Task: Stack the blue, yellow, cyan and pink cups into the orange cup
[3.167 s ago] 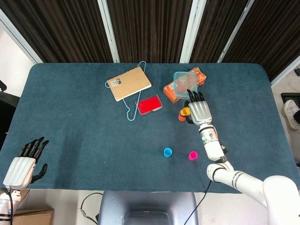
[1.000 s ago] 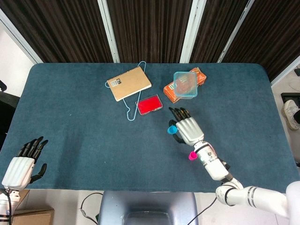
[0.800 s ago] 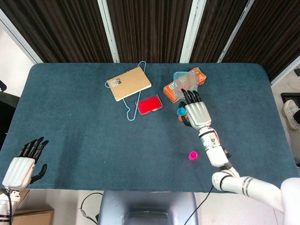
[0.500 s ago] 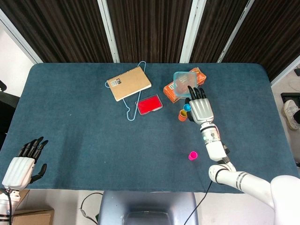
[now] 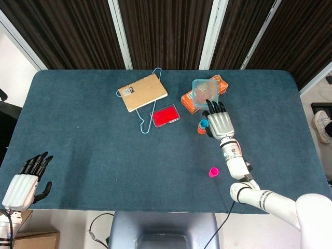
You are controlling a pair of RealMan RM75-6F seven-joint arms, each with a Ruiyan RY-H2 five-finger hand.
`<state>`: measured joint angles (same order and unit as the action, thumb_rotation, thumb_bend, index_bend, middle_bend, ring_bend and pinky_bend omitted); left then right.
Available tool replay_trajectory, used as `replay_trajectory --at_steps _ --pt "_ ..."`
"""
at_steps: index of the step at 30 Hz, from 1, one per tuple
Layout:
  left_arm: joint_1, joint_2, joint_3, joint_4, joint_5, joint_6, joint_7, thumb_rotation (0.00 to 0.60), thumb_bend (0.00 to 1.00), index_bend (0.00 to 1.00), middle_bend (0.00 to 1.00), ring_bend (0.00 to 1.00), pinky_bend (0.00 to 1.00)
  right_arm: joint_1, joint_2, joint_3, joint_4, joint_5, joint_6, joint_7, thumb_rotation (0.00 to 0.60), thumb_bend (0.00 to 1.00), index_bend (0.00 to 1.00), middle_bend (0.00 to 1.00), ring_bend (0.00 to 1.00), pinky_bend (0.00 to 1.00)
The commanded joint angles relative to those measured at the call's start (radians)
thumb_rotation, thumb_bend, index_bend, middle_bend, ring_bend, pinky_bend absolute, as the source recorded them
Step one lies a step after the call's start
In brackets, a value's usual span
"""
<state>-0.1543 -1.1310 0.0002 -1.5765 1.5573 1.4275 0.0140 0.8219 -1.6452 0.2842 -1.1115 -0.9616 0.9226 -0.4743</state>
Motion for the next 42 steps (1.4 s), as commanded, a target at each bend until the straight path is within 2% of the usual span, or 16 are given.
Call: replay_trajectory --at_steps 1,4,8,9,10,11,13,16,20,25,35,42 --pt "-0.003 0.001 -0.003 0.001 -0.002 -0.003 -0.002 0.600 0.46 0.00 0.00 0.00 0.11 -0.004 0.011 -0.003 -0.021 0.001 -0.002 0.006 0.600 0.51 0.27 0.00 0.00 0.00" --pt "-0.004 0.002 -0.004 0.000 -0.003 -0.004 -0.004 0.600 0.46 0.00 0.00 0.00 0.11 -0.020 0.035 -0.008 -0.070 -0.023 0.013 0.036 0.600 0.51 0.23 0.00 0.00 0.00" --pt "-0.004 0.003 -0.005 0.000 -0.003 -0.002 -0.006 0.600 0.46 0.00 0.00 0.00 0.11 -0.042 0.064 -0.020 -0.130 -0.062 0.036 0.072 0.600 0.51 0.24 0.00 0.00 0.00" --pt "-0.003 0.004 -0.006 0.000 -0.003 0.001 -0.007 0.600 0.46 0.00 0.00 0.00 0.11 -0.067 0.096 -0.039 -0.200 -0.108 0.060 0.110 0.600 0.51 0.25 0.00 0.00 0.00" --pt "-0.005 0.004 -0.007 0.001 -0.004 -0.002 -0.005 0.600 0.46 0.00 0.00 0.00 0.11 -0.118 0.169 -0.102 -0.364 -0.199 0.074 0.176 0.600 0.51 0.26 0.00 0.00 0.00" --pt "-0.005 0.003 -0.007 0.000 -0.004 -0.004 -0.004 0.600 0.46 0.00 0.00 0.00 0.11 -0.142 0.219 -0.136 -0.437 -0.254 0.086 0.201 0.600 0.51 0.27 0.00 0.00 0.00" --pt "-0.007 0.002 -0.007 -0.002 -0.005 -0.005 0.002 0.600 0.46 0.00 0.00 0.00 0.11 -0.172 0.291 -0.198 -0.533 -0.341 0.086 0.241 0.600 0.51 0.28 0.00 0.00 0.00" --pt "-0.006 -0.001 -0.006 -0.004 -0.002 -0.003 0.010 0.600 0.46 0.00 0.00 0.00 0.11 -0.198 0.348 -0.268 -0.599 -0.427 0.076 0.282 0.600 0.51 0.30 0.00 0.00 0.00" --pt "-0.006 -0.004 -0.004 -0.005 0.000 -0.004 0.017 0.600 0.46 0.00 0.00 0.00 0.11 -0.228 0.374 -0.331 -0.605 -0.504 0.085 0.307 0.600 0.51 0.31 0.00 0.00 0.00" --pt "-0.007 -0.006 -0.001 -0.005 0.002 -0.008 0.021 0.600 0.46 0.00 0.00 0.00 0.11 -0.260 0.378 -0.364 -0.565 -0.525 0.097 0.285 0.600 0.51 0.34 0.00 0.00 0.00" --pt "-0.006 -0.008 0.004 -0.004 0.008 -0.007 0.020 0.600 0.46 0.00 0.00 0.00 0.11 -0.272 0.342 -0.328 -0.475 -0.445 0.069 0.259 0.600 0.51 0.39 0.00 0.00 0.00" --pt "-0.006 -0.006 0.003 -0.003 0.005 -0.007 0.017 0.600 0.46 0.00 0.00 0.00 0.11 -0.267 0.321 -0.311 -0.445 -0.422 0.050 0.234 0.600 0.51 0.47 0.00 0.00 0.00"
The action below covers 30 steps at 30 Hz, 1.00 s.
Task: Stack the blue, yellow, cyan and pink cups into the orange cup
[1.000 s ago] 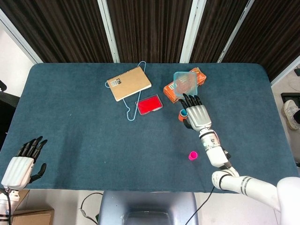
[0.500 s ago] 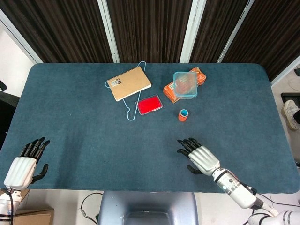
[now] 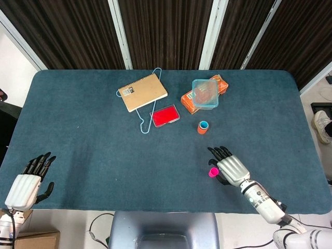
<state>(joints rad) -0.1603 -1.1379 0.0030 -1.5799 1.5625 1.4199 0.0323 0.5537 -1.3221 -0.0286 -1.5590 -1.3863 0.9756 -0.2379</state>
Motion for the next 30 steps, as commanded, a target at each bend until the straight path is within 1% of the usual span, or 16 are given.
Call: replay_trajectory --at_steps 1,9,17,20,27,30 --pt "0.000 0.001 0.000 0.000 0.000 0.001 -0.002 0.600 0.46 0.00 0.00 0.00 0.11 0.001 -0.003 0.003 0.004 0.004 -0.006 -0.004 0.600 0.51 0.47 0.00 0.00 0.00" --pt "0.003 0.000 0.003 0.002 0.005 0.006 -0.003 0.600 0.46 0.00 0.00 0.00 0.11 0.003 -0.001 0.001 -0.003 0.017 -0.033 -0.014 0.600 0.51 0.49 0.00 0.00 0.00" --pt "0.004 -0.001 0.004 0.002 0.005 0.006 -0.002 0.600 0.46 0.00 0.00 0.00 0.11 -0.002 -0.002 0.002 0.001 0.014 -0.037 -0.005 0.600 0.51 0.49 0.00 0.00 0.00" --pt "0.004 -0.001 0.005 0.002 0.006 0.005 -0.001 0.600 0.46 0.00 0.00 0.00 0.11 -0.003 -0.006 0.003 0.005 0.013 -0.038 0.000 0.600 0.51 0.51 0.00 0.00 0.00" --pt "0.004 -0.002 0.005 0.002 0.006 0.004 0.000 0.600 0.46 0.00 0.00 0.00 0.11 -0.007 -0.018 0.013 0.013 0.030 -0.036 -0.012 0.600 0.51 0.60 0.03 0.00 0.00" --pt "0.004 -0.001 0.004 0.002 0.006 0.004 -0.001 0.600 0.46 0.00 0.00 0.00 0.11 -0.010 -0.018 0.022 0.007 0.037 -0.025 -0.015 0.600 0.51 0.62 0.04 0.00 0.00"
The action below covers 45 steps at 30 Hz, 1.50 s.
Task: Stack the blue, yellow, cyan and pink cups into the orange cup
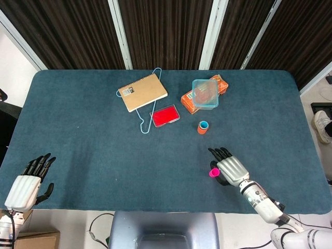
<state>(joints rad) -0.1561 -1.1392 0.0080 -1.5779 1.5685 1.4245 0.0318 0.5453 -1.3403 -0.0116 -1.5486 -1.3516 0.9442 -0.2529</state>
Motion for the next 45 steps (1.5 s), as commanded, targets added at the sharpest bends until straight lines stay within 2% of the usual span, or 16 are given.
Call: replay_trajectory --at_steps 1,5,8,10,13,16,19,28,39,45 --pt "-0.002 0.000 -0.002 0.000 -0.001 -0.001 -0.001 0.600 0.46 0.00 0.00 0.00 0.11 -0.002 0.001 0.014 -0.008 0.004 0.015 0.003 0.600 0.51 0.62 0.04 0.00 0.00" --pt "-0.005 0.000 -0.003 -0.001 -0.003 -0.006 0.003 0.600 0.46 0.00 0.00 0.00 0.11 0.005 -0.006 0.082 -0.018 0.017 0.068 0.036 0.600 0.51 0.62 0.04 0.00 0.00" --pt "-0.005 -0.001 -0.003 -0.002 -0.004 -0.009 0.007 0.600 0.46 0.00 0.00 0.00 0.11 0.036 -0.033 0.172 0.015 0.059 0.099 0.043 0.600 0.51 0.61 0.05 0.00 0.00" --pt "-0.005 -0.002 -0.002 -0.002 -0.004 -0.009 0.010 0.600 0.46 0.00 0.00 0.00 0.11 0.074 -0.075 0.237 0.086 0.099 0.113 0.013 0.600 0.51 0.61 0.05 0.00 0.00" --pt "-0.006 -0.002 -0.003 -0.002 -0.006 -0.010 0.010 0.600 0.46 0.00 0.00 0.00 0.11 0.133 -0.149 0.306 0.222 0.176 0.099 -0.040 0.600 0.51 0.61 0.06 0.00 0.00" --pt "-0.002 -0.003 -0.002 -0.001 -0.006 -0.006 0.008 0.600 0.46 0.00 0.00 0.00 0.11 0.179 -0.196 0.348 0.300 0.254 0.043 -0.042 0.600 0.51 0.61 0.07 0.00 0.00" --pt "-0.006 0.000 -0.006 -0.001 -0.012 -0.012 0.002 0.600 0.46 0.00 0.00 0.00 0.11 0.208 -0.235 0.356 0.361 0.285 0.015 -0.044 0.600 0.51 0.62 0.08 0.00 0.00" --pt "-0.007 0.007 -0.008 0.000 -0.014 -0.012 -0.014 0.600 0.46 0.00 0.00 0.00 0.11 0.243 -0.306 0.336 0.462 0.305 -0.001 -0.082 0.600 0.51 0.61 0.08 0.00 0.00" --pt "-0.007 0.014 -0.013 0.002 -0.014 -0.005 -0.031 0.600 0.46 0.00 0.00 0.00 0.12 0.247 -0.324 0.315 0.487 0.325 -0.012 -0.110 0.600 0.51 0.59 0.09 0.00 0.00" --pt "-0.007 0.013 -0.011 0.002 -0.013 -0.005 -0.031 0.600 0.46 0.00 0.00 0.00 0.11 0.249 -0.330 0.308 0.488 0.338 -0.024 -0.119 0.600 0.51 0.52 0.09 0.00 0.00"
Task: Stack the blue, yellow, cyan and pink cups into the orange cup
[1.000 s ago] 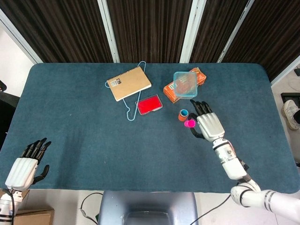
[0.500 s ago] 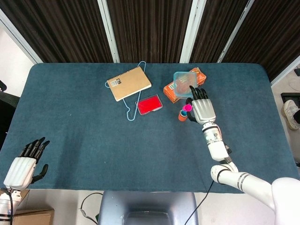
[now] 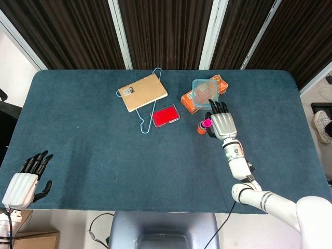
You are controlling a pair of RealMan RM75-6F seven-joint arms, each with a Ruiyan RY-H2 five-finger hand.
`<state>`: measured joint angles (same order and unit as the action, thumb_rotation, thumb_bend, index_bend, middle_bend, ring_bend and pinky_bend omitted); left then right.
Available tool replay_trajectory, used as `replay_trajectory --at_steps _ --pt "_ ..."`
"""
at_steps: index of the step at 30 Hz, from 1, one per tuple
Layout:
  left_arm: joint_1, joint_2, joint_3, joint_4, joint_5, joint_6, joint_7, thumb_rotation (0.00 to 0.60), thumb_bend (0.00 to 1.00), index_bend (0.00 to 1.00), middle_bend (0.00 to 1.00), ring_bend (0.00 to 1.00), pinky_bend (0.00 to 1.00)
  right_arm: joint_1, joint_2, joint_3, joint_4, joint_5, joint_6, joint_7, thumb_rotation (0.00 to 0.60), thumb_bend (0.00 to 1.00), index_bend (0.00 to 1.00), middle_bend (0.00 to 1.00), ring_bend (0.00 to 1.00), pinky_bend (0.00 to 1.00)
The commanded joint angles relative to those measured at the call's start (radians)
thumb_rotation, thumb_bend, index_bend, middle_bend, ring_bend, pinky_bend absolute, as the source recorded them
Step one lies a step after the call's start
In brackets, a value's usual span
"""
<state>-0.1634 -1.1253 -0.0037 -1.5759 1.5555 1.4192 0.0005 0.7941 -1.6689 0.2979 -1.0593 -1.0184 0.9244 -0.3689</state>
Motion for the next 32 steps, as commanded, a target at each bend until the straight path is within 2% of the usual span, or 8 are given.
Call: replay_trajectory --at_steps 1,9,12,17,19,22,25,32 --pt "0.000 -0.001 0.000 0.001 -0.002 -0.001 0.000 0.600 0.46 0.00 0.00 0.00 0.11 0.001 0.000 -0.002 -0.005 0.013 -0.012 -0.009 0.600 0.51 0.48 0.09 0.00 0.00" --pt "0.000 -0.002 0.002 0.002 -0.001 -0.002 0.001 0.600 0.46 0.00 0.00 0.00 0.11 -0.031 0.061 -0.023 -0.101 -0.008 0.014 0.002 0.600 0.51 0.07 0.00 0.00 0.00" --pt "0.003 -0.001 0.003 0.002 0.004 0.005 0.002 0.600 0.46 0.00 0.00 0.00 0.11 -0.105 0.146 -0.066 -0.238 -0.096 0.112 0.042 0.600 0.49 0.03 0.00 0.00 0.00" --pt "0.010 -0.002 0.004 0.008 0.022 0.030 -0.008 0.600 0.46 0.00 0.00 0.00 0.11 -0.335 0.366 -0.244 -0.550 -0.267 0.376 0.015 0.600 0.40 0.00 0.00 0.00 0.00" --pt "0.014 -0.005 0.006 0.012 0.030 0.041 -0.010 0.600 0.46 0.00 0.00 0.00 0.11 -0.443 0.417 -0.322 -0.597 -0.339 0.511 0.000 0.600 0.37 0.00 0.00 0.00 0.00" --pt "0.014 -0.010 0.007 0.018 0.043 0.050 -0.014 0.600 0.46 0.00 0.00 0.00 0.12 -0.573 0.433 -0.387 -0.589 -0.382 0.652 0.036 0.600 0.37 0.00 0.00 0.00 0.00" --pt "0.013 -0.015 0.008 0.022 0.048 0.049 -0.011 0.600 0.46 0.00 0.00 0.00 0.11 -0.629 0.417 -0.390 -0.541 -0.393 0.705 0.101 0.600 0.37 0.00 0.00 0.00 0.00" --pt "0.018 -0.026 0.011 0.022 0.052 0.057 0.010 0.600 0.46 0.00 0.00 0.00 0.11 -0.647 0.455 -0.374 -0.561 -0.393 0.661 0.125 0.600 0.37 0.00 0.00 0.00 0.00"
